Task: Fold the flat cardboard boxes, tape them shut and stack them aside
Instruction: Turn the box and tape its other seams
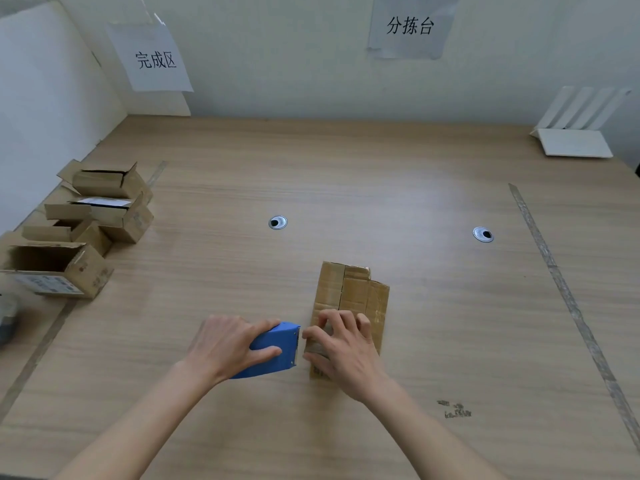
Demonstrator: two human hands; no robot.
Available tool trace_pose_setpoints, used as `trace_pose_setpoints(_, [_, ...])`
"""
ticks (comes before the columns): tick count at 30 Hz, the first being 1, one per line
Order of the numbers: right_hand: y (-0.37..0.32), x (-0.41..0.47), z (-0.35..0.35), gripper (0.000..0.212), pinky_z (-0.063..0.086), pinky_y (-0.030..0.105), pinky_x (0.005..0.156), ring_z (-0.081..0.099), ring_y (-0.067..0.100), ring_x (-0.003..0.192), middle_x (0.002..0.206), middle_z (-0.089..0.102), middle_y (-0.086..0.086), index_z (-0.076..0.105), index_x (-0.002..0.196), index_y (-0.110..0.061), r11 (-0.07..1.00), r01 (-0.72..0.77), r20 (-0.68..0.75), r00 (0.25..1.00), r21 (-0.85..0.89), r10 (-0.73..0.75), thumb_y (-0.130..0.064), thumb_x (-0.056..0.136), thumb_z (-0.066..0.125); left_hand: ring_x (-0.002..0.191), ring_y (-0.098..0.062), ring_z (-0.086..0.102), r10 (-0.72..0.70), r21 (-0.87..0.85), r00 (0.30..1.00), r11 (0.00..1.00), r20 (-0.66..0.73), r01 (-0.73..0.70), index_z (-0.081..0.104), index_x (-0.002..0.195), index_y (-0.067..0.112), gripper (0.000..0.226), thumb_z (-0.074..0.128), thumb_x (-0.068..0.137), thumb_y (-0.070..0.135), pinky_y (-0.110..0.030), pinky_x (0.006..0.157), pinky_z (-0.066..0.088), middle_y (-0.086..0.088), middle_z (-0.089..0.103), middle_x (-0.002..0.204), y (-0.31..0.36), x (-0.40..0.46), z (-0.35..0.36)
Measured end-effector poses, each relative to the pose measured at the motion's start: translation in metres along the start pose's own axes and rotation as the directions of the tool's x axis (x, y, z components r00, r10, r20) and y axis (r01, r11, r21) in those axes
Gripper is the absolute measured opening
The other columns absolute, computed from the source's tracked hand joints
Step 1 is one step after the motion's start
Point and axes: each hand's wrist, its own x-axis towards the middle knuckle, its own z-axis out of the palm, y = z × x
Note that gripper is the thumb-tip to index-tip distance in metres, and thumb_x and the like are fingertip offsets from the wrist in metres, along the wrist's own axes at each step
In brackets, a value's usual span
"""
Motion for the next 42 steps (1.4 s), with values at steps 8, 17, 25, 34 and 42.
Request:
trace_pose_setpoints(8, [-0.005,0.004,0.001,0.031,0.023,0.039,0.093,0.047,0.019,0.113,0.118,0.056,-0.007,0.061,0.113,-0.042,1.0,-0.004,0.005,1.0,-0.016,0.004,-0.055,0.086,0.067,0.083,-0.018,0.069,0.007,0.1,0.997,0.995,0.078,-0.015,0.048,0.138,0.052,0.062,0.034,0.084,0.079,-0.03,0.053,0.031,0.006,0.074,0.097,0.011,0.011,0.0])
trace_pose_setpoints(17, [0.012,-0.003,0.012,0.03,0.023,0.039,0.098,0.044,0.019,0.117,0.121,0.045,-0.01,0.052,0.115,-0.046,0.999,-0.001,-0.029,1.0,0.033,0.002,-0.061,0.09,0.058,0.096,-0.022,0.069,-0.147,0.067,0.986,0.988,0.08,0.141,0.05,0.136,0.053,0.054,0.043,0.087,0.075,-0.032,0.062,0.037,0.001,0.073,0.102,0.0,-0.018,0.037])
trace_pose_setpoints(25, [0.011,-0.005,0.013,0.029,0.025,0.038,0.101,0.043,0.017,0.11,0.115,0.046,-0.01,0.058,0.103,-0.041,0.986,-0.126,-0.14,0.98,0.111,0.141,-0.061,0.082,0.063,0.035,-0.018,0.046,-0.083,-0.087,0.986,0.994,-0.145,0.071,0.075,0.117,0.03,0.079,0.01,0.098,0.069,-0.02,0.044,0.021,0.005,0.045,0.05,0.004,-0.035,0.05])
trace_pose_setpoints(34, [-0.019,0.003,0.024,0.028,0.027,0.039,0.096,0.042,0.018,0.104,0.103,0.047,-0.008,0.055,0.088,-0.034,0.952,-0.292,-0.151,0.941,0.089,0.302,-0.04,0.067,0.07,0.04,-0.018,0.048,-0.089,-0.047,0.993,0.995,-0.074,0.086,0.065,0.134,0.027,0.073,0.035,0.08,0.066,-0.025,0.046,0.044,0.004,0.046,0.051,0.004,-0.049,0.062])
trace_pose_setpoints(42, [-0.027,0.012,0.032,0.024,0.03,0.041,0.094,0.044,0.021,0.095,0.098,0.044,-0.006,0.051,0.086,-0.029,0.947,-0.32,-0.191,0.928,0.038,0.321,-0.035,0.073,0.071,0.074,-0.021,0.066,-0.127,-0.052,0.987,0.991,-0.097,0.123,0.056,0.143,0.024,0.086,0.041,0.075,0.074,-0.038,0.069,0.053,0.004,0.063,0.079,0.007,-0.039,0.046])
